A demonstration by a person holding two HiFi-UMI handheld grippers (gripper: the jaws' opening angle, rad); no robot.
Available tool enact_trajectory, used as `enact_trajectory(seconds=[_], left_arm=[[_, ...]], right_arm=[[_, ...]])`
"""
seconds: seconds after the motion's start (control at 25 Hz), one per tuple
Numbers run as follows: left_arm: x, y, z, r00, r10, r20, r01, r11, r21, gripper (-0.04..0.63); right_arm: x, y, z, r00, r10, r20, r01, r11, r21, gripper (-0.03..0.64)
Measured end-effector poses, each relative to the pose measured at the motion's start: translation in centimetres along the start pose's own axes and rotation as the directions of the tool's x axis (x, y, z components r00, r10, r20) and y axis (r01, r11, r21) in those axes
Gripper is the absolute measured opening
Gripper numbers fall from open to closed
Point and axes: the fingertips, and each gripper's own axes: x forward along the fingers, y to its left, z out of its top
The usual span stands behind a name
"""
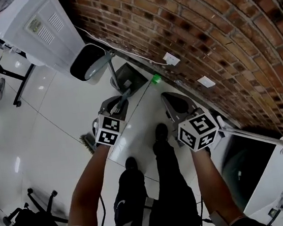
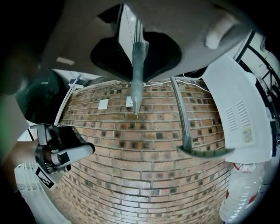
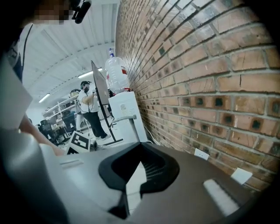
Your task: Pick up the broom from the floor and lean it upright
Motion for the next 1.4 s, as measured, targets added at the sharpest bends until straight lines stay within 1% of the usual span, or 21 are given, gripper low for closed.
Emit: enact_trajectory(seconds=[0.16, 0.28, 0.52, 0.68, 0.84, 0.96, 1.2, 1.4], left_arm=[[-4.6, -1.4, 2.7, 0.999, -0.026, 0.046, 0.026, 1.0, 0.01, 0.087], [-7.0, -3.0, 4.3, 0.996, -0.054, 0.075, 0.052, 0.998, 0.017, 0.087], [-9.9, -5.9, 7.7, 0.988, -0.087, 0.126, 0.083, 0.996, 0.038, 0.087], [-11.1, -8.4, 10.3, 0.983, -0.105, 0.15, 0.099, 0.994, 0.048, 0.087], [-11.0, -10.8, 12.7, 0.979, -0.112, 0.17, 0.105, 0.993, 0.051, 0.087], [-9.7, -12.8, 14.8, 0.979, -0.109, 0.175, 0.103, 0.994, 0.044, 0.086], [-5.4, -16.3, 19.1, 0.98, -0.108, 0.167, 0.11, 0.994, -0.002, 0.087], [-0.4, -17.6, 22.9, 0.98, -0.088, 0.18, 0.097, 0.994, -0.044, 0.086]], right_arm=[[-2.9, 2.5, 1.4, 0.999, -0.033, 0.002, 0.033, 0.999, -0.004, 0.005], [-5.3, 3.9, 2.5, 0.998, -0.064, 0.016, 0.064, 0.998, -0.003, 0.005], [-9.1, 6.0, 4.6, 0.993, -0.103, 0.063, 0.104, 0.995, -0.003, 0.005], [-12.5, 5.9, 5.6, 0.987, -0.131, 0.088, 0.131, 0.991, 0.007, 0.005], [-15.5, 4.3, 6.2, 0.983, -0.148, 0.105, 0.147, 0.989, 0.017, 0.005], [-17.3, 2.0, 6.6, 0.984, -0.143, 0.107, 0.142, 0.99, 0.022, 0.005], [-20.0, -3.6, 7.3, 0.983, -0.136, 0.126, 0.131, 0.99, 0.043, 0.005], [-21.9, -8.7, 7.8, 0.98, -0.145, 0.137, 0.138, 0.989, 0.061, 0.005]])
